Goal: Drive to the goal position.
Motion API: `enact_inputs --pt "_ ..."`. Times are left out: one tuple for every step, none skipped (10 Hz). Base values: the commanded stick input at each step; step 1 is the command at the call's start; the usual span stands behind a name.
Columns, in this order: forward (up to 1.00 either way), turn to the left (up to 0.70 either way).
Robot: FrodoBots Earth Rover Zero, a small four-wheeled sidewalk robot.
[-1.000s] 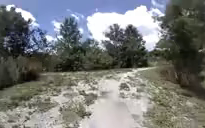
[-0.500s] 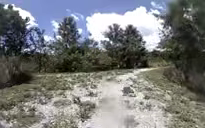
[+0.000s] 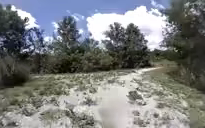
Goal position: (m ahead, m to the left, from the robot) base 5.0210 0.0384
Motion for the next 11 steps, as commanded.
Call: enact_inputs --pt "0.70 0.00" --pt "0.70 0.00" --pt "0.70 0.00" --pt "0.70 0.00" --pt "0.70 0.00" --pt "0.70 0.00" --pt "0.70 0.00" --pt "0.70 0.00" --pt "0.70 0.00" --pt "0.70 0.00" --pt "0.70 0.00"
